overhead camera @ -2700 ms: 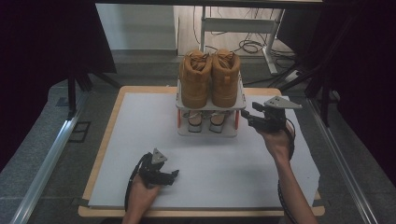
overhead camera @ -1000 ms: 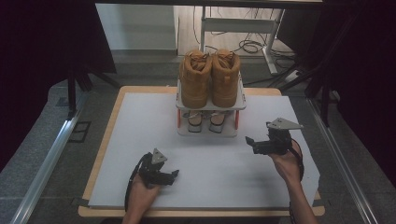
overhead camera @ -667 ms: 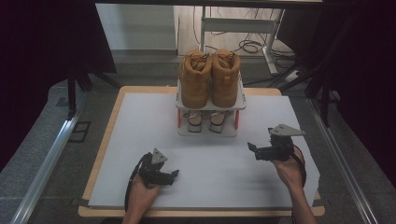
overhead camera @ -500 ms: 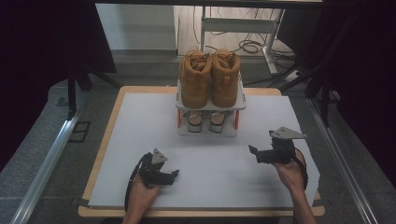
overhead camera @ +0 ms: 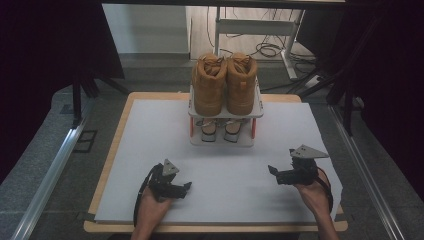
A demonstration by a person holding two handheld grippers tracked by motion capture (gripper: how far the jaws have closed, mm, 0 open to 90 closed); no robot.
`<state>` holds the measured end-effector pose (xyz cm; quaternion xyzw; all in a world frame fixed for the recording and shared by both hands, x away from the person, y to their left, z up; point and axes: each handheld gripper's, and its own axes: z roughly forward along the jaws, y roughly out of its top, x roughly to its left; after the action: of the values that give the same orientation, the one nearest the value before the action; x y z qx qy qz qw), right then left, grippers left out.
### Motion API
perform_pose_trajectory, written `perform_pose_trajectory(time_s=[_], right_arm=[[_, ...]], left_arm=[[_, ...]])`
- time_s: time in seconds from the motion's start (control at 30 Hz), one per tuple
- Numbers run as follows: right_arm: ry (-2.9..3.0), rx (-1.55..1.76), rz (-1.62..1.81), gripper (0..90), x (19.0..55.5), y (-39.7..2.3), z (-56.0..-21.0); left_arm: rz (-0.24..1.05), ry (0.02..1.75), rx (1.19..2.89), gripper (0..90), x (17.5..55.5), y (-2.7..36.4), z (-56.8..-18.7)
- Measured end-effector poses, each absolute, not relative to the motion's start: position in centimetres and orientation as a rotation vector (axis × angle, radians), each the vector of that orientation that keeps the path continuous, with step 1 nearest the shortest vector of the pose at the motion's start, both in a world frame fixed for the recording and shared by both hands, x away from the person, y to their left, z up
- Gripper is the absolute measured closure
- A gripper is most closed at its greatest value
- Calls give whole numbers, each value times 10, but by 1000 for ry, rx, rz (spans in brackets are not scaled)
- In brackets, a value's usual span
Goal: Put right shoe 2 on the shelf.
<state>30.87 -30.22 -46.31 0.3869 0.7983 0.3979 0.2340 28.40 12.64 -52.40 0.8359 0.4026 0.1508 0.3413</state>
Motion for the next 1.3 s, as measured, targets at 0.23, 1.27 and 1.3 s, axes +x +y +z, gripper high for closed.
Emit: perform_pose_trajectory(time_s=[0.23, 1.27, 1.3], right_arm=[[2211, 1081, 1075, 0, 301, -306, -474], [2335, 1201, 956, 0, 296, -307, -522], [2334, 1200, 956, 0, 296, -307, -522]], left_arm=[[392, 1047, 2174, 133, 284, 126, -524], [395, 1051, 2165, 133, 284, 126, -524], [394, 1051, 2165, 133, 284, 126, -524]])
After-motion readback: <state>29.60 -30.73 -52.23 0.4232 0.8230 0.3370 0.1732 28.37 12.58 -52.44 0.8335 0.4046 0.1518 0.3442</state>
